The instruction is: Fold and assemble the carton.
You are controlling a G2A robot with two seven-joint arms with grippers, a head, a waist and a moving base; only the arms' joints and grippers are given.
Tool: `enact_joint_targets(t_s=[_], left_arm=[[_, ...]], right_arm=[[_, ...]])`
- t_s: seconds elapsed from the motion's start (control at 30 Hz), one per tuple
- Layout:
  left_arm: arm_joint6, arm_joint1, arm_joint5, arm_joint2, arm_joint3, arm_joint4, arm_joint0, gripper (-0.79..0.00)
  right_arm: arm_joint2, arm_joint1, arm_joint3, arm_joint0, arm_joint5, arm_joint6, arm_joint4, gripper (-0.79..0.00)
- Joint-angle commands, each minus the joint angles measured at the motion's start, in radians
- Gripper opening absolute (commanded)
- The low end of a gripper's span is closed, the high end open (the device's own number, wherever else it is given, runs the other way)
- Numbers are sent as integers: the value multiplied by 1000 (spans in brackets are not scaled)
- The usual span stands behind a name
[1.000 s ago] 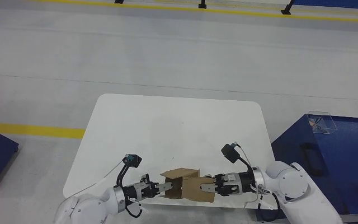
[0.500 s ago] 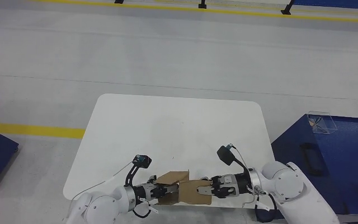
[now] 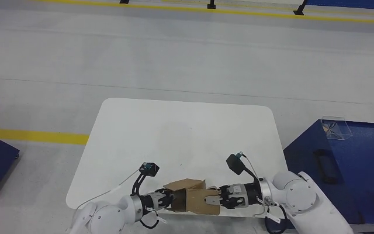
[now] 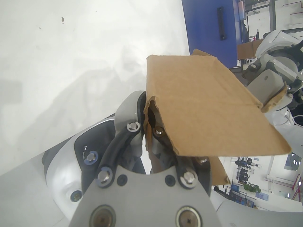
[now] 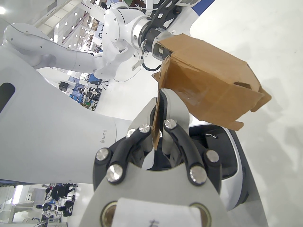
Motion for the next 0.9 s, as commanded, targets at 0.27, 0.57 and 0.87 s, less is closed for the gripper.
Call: enact_joint_targets(t_s=[0.27,0.57,0.87], left_arm=[[88,3,-49,-21,-27,-42,32,-785],[64,4,3,-59,-33,-178,47,-785],[-65,-25,310,-76,290,-874,-113,-785]], right_arm=[[38,5,-2,-19,-2,-55,-17,0],[63,7,-13,-25,21,-126,-128,0],[250,20,-30,-129,10,-261,-29,0]])
